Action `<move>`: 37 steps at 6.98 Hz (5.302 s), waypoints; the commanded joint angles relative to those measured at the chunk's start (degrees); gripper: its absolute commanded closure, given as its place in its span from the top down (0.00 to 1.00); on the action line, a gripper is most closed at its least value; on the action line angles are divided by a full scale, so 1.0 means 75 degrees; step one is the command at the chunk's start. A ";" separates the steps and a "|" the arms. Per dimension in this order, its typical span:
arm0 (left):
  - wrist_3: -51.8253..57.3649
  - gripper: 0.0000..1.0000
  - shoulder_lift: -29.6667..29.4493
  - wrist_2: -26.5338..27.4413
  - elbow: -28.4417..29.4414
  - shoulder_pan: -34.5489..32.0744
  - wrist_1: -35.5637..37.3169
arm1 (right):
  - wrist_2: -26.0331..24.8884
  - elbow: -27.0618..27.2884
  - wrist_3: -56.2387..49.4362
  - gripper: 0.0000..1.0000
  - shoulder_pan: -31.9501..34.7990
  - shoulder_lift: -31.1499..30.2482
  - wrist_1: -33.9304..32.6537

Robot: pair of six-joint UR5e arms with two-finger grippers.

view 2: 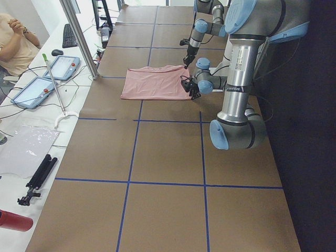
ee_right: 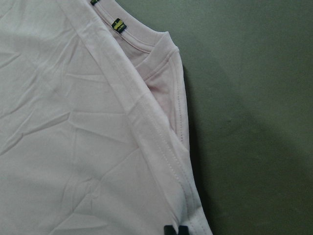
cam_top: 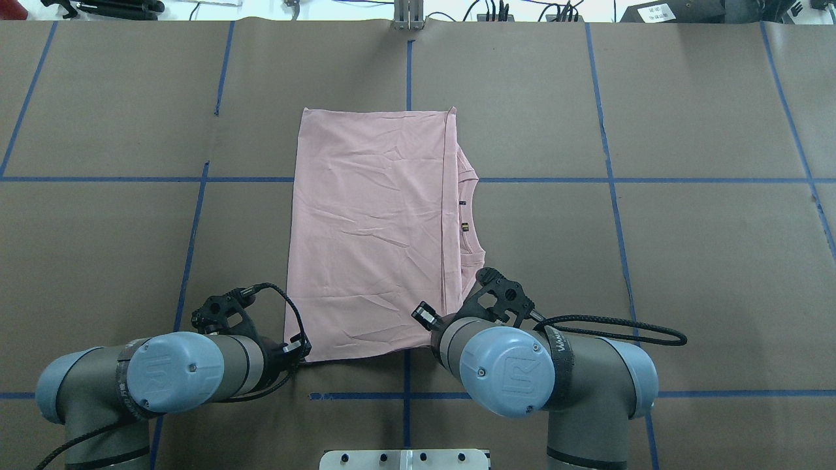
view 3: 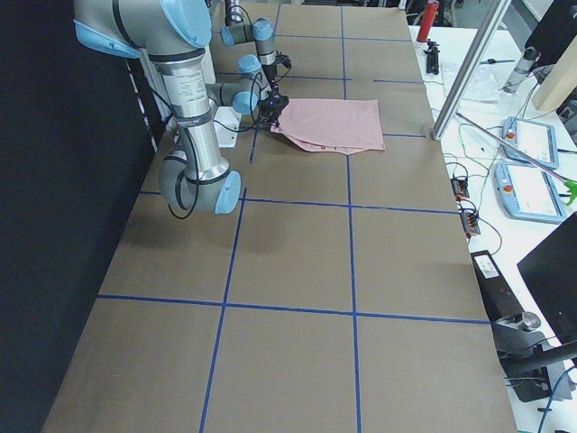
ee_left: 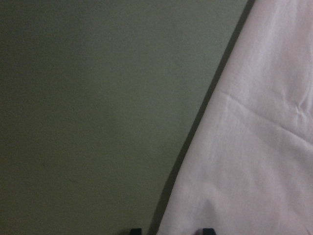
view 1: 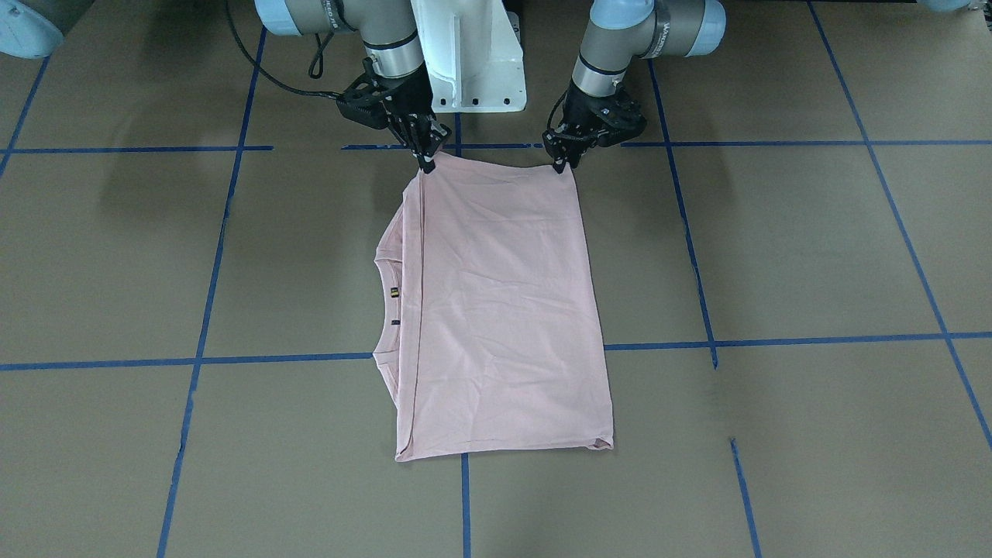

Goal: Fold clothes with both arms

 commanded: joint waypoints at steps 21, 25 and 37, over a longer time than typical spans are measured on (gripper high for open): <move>0.0605 0.00 -0.2595 -0.0402 0.1796 -0.2790 0.0479 | 0.3256 -0.3536 -0.0932 0.00 0.3731 0.2335 0.0750; 0.2870 0.99 -0.2727 -0.0203 0.4141 -0.4180 -0.1626 | 0.2612 -0.6514 -0.2200 0.99 0.4371 0.2946 0.3163; 1.5101 1.00 0.2113 -0.5790 0.1378 -1.0453 -0.0412 | 0.7147 -0.2546 -1.6340 1.00 1.0564 -0.2474 -0.1544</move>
